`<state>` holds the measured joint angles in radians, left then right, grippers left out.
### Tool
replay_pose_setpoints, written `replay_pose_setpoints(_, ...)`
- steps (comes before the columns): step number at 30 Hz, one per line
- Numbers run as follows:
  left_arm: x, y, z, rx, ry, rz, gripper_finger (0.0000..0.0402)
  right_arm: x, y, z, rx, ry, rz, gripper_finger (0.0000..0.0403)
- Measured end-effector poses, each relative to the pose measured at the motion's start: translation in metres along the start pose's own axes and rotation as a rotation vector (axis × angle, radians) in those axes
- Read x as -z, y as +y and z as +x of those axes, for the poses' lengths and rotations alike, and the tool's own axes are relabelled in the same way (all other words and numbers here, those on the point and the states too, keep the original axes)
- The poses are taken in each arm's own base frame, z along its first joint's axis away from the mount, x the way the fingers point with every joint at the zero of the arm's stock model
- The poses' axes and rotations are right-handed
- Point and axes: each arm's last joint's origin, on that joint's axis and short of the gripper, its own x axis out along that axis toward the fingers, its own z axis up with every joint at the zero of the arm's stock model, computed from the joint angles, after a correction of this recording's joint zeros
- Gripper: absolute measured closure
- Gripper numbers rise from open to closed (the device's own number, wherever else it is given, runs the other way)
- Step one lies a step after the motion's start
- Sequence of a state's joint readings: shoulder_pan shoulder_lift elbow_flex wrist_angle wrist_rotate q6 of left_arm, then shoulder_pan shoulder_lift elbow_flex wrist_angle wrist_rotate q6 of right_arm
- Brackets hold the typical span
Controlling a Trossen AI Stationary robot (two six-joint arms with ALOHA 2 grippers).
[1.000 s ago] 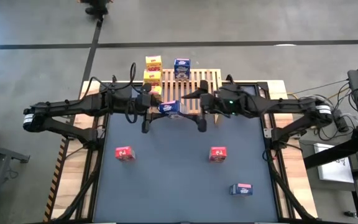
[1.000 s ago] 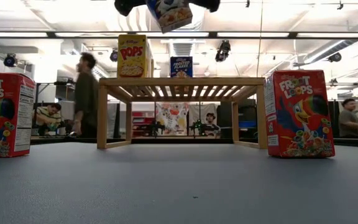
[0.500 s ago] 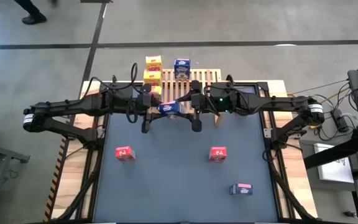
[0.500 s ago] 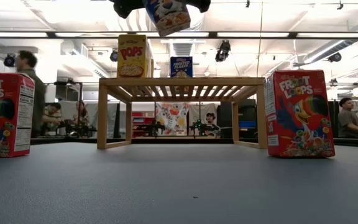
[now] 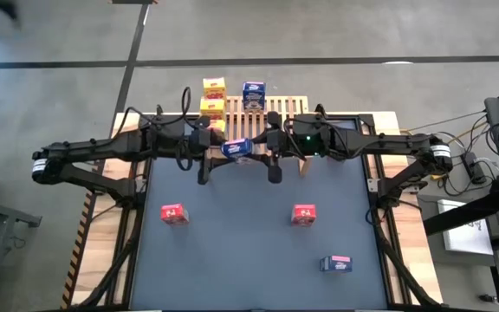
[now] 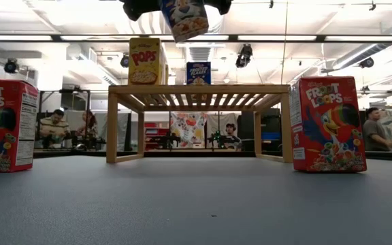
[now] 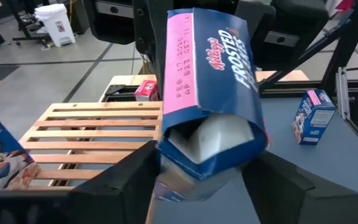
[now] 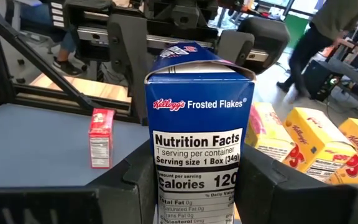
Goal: Stack cereal on shelf
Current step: Put the left blue cereal box on the shelf aligned with the other blue cereal box
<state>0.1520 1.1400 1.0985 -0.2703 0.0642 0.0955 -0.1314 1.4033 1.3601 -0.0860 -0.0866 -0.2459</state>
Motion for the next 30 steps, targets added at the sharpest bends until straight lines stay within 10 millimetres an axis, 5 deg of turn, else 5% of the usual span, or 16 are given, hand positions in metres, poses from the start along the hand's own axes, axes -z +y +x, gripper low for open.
replay_pose_setpoints(8,-0.007,-0.001,-0.028,-0.013,-0.041,0.002,0.0131,0.001,-0.004,-0.002,0.014,0.008,-0.006,0.0254)
replay_pose_setpoints(17,-0.007,-0.004,-0.075,-0.023,-0.125,0.001,0.0126,0.013,-0.025,-0.017,0.023,-0.037,0.031,0.0254)
replay_pose_setpoints(30,0.034,-0.010,-0.101,-0.028,-0.237,-0.024,0.0126,0.052,-0.052,-0.045,0.090,-0.146,0.065,0.0254)
